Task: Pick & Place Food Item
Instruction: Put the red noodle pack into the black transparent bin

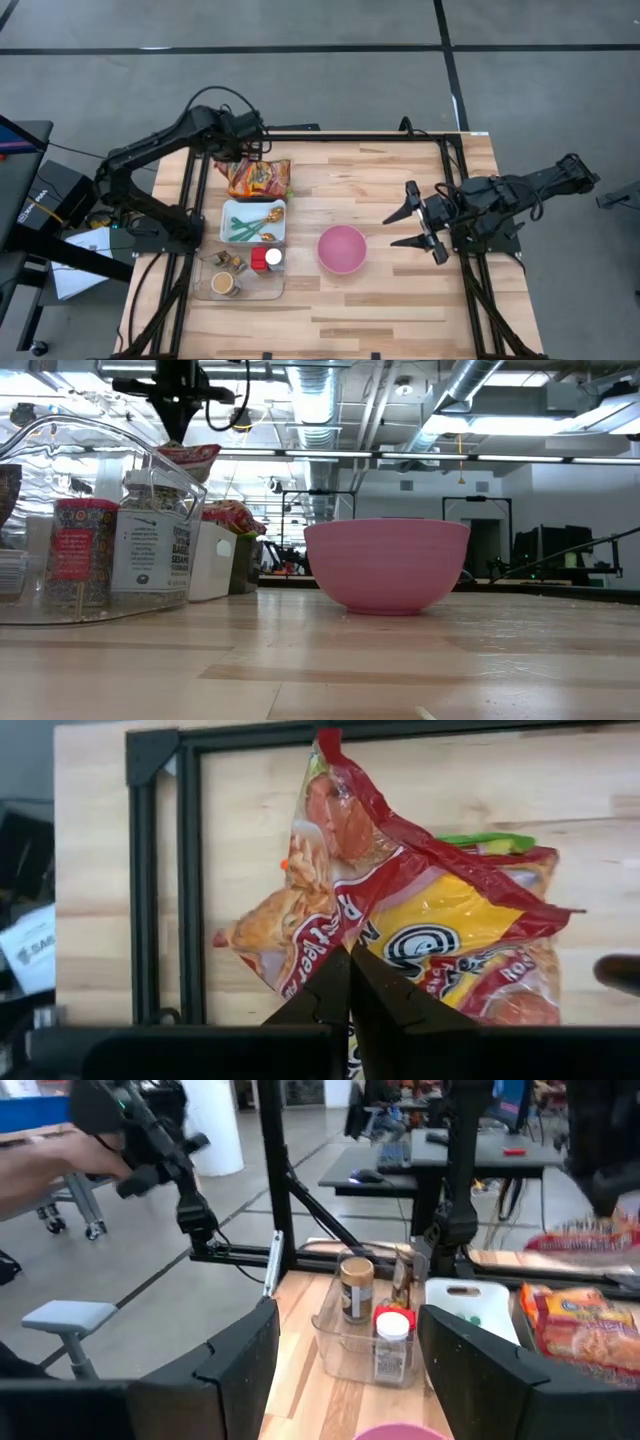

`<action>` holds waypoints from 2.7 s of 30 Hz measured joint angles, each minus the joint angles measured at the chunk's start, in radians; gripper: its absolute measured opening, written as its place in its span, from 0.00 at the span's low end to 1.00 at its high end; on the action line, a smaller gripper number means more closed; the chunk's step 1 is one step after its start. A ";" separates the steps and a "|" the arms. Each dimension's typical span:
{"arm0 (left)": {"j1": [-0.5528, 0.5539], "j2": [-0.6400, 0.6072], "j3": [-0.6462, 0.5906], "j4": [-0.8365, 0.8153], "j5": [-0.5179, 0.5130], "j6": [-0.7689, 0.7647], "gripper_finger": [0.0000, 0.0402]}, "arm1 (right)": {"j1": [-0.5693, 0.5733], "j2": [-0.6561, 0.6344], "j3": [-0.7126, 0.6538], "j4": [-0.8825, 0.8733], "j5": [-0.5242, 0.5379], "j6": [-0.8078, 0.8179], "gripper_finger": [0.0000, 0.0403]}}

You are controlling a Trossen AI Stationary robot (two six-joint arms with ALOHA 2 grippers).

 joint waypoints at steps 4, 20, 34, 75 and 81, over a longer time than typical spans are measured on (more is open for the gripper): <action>-0.028 0.000 -0.073 0.000 -0.006 -0.084 0.00 | -0.001 -0.021 0.000 -0.014 -0.022 -0.023 0.58; -0.076 -0.008 -0.219 0.122 -0.076 -0.238 0.00 | 0.000 -0.067 0.000 -0.024 -0.027 -0.080 0.58; -0.065 -0.008 -0.314 0.290 -0.086 -0.171 0.00 | 0.001 -0.068 0.000 -0.059 -0.028 -0.079 0.58; -0.203 -0.129 -0.315 0.416 -0.290 1.650 0.38 | 0.001 -0.068 0.000 -0.085 -0.045 0.043 0.58; -0.193 -0.103 -0.314 0.308 -0.266 1.717 0.44 | 0.001 -0.065 0.000 -0.073 -0.043 0.060 0.58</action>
